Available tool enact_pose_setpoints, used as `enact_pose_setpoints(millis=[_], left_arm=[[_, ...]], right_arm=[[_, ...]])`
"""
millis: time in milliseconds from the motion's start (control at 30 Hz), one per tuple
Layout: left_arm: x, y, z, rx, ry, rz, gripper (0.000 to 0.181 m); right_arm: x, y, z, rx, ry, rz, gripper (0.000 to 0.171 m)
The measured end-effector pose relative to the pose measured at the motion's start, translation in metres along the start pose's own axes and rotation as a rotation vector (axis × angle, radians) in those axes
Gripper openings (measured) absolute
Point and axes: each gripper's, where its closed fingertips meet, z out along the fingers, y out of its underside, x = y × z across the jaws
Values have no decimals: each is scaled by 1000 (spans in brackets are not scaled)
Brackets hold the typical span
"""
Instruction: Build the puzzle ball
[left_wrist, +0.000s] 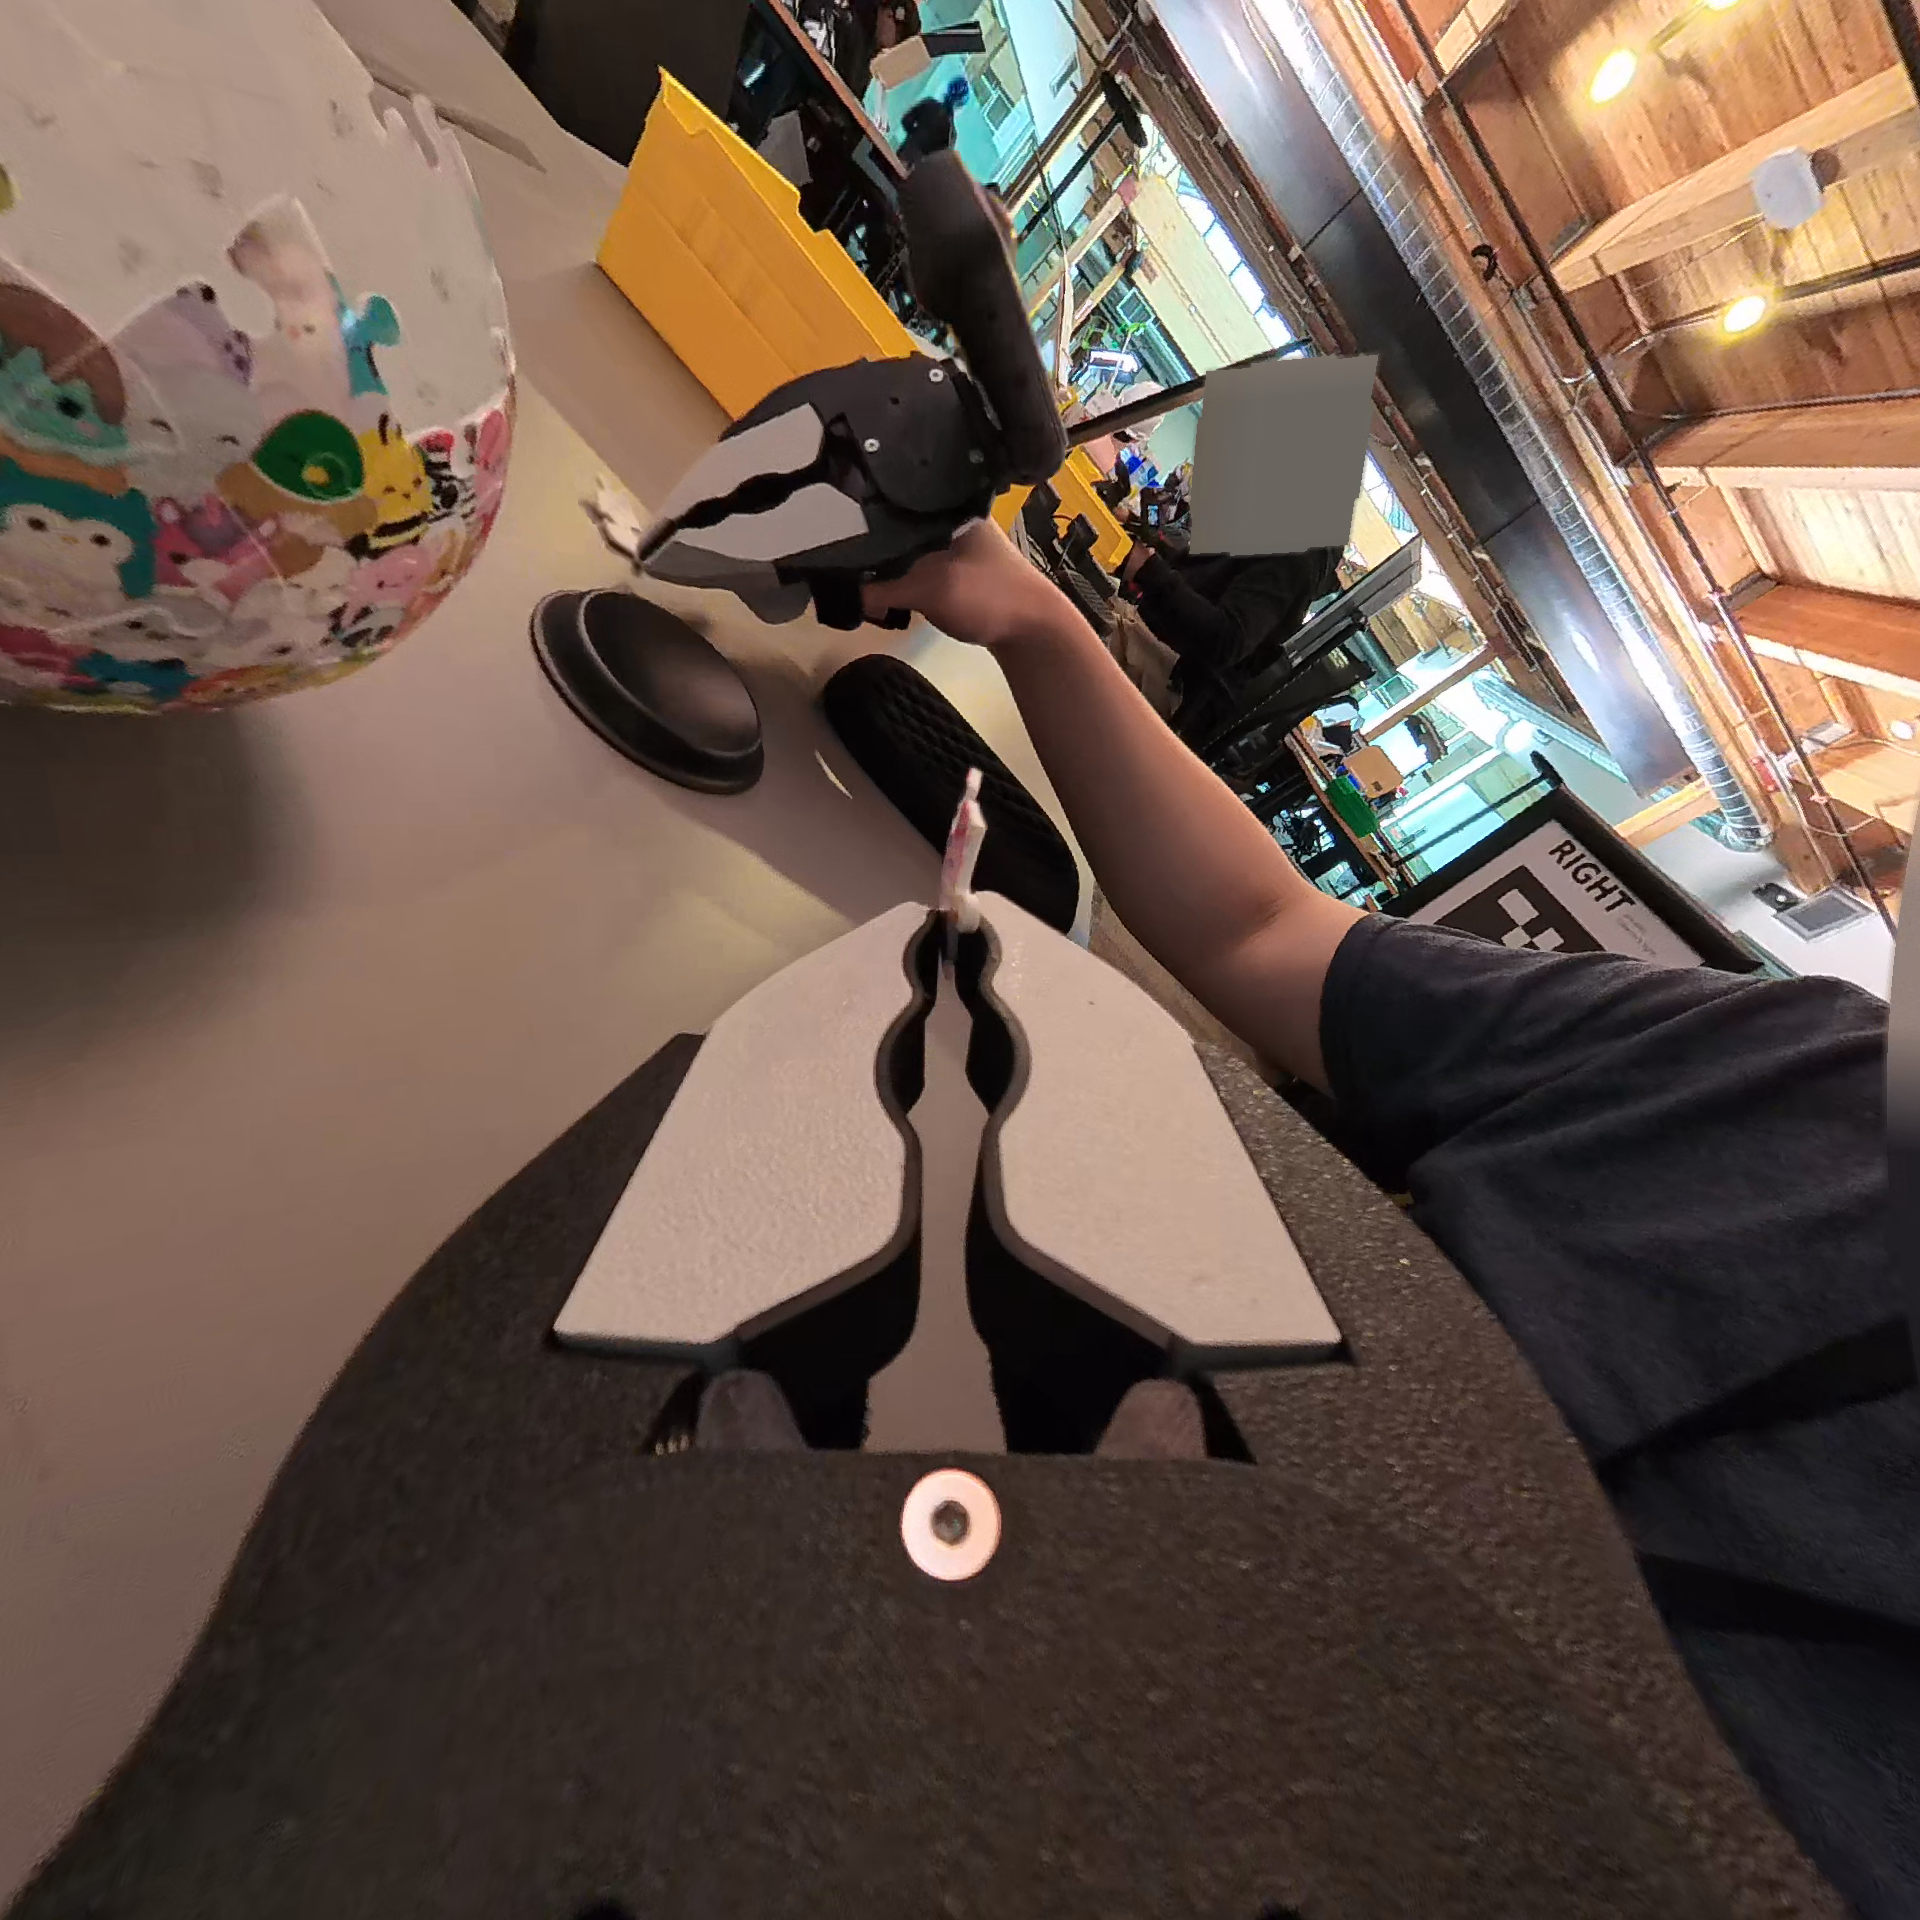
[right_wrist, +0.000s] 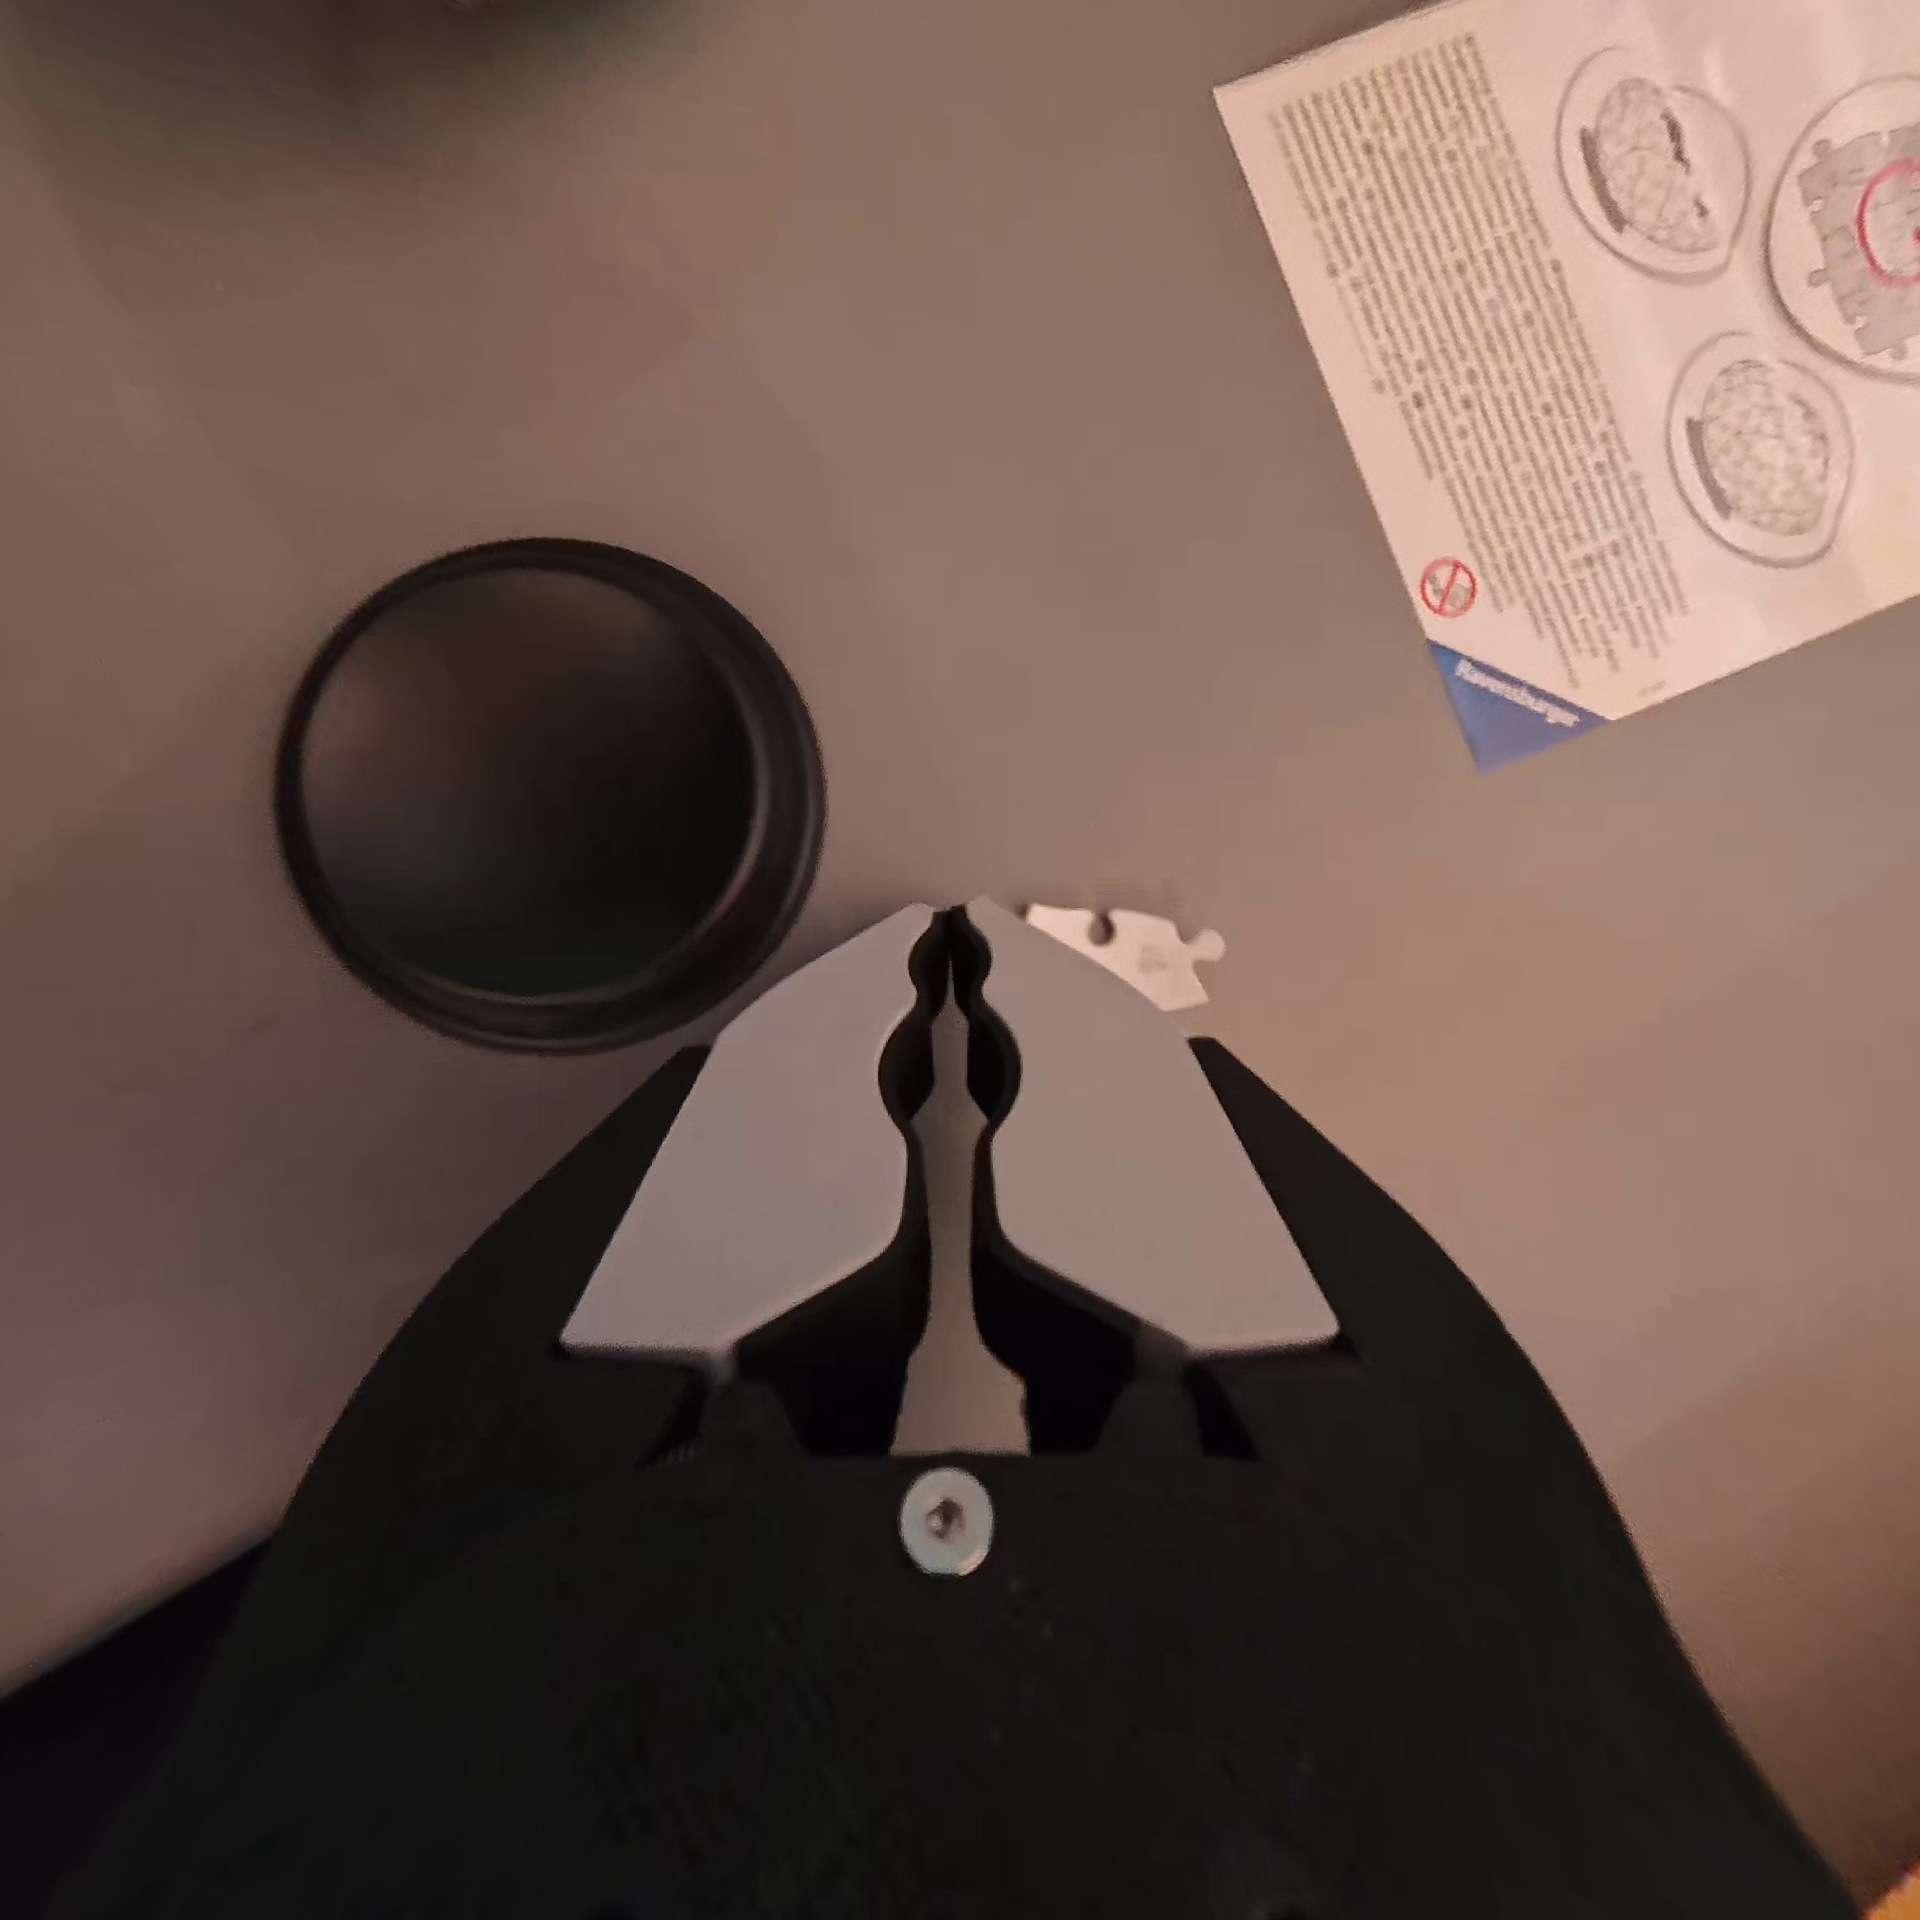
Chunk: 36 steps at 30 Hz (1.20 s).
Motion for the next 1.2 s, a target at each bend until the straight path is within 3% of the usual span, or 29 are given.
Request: enact_pose_setpoints(millis=[233,400,500,633,833,1000,1200], left_arm=[[-1,6,-7,-5,-11,-11,2],[-3,6,-10,0,-26,-15,2],[-3,6,-8,-8,-38,-3,2],[1,5,-7,-10,-38,9,2],[5,8,-7,-27,-40,26,2],[7,9,-8,-29,-32,25,2],[8,10,-7,-31,-24,24,2]], right_arm=[[-7,3,-24,16,60,-67,2],[31,21,-36,-9,106,299,17],[26,23,-27,-34,19,425,22],[28,29,-16,-126,35,339,10],[46,25,-8,-155,109,292,10],[41,21,-13,-131,61,314,10],[33,14,-11,-45,-34,398,32]])
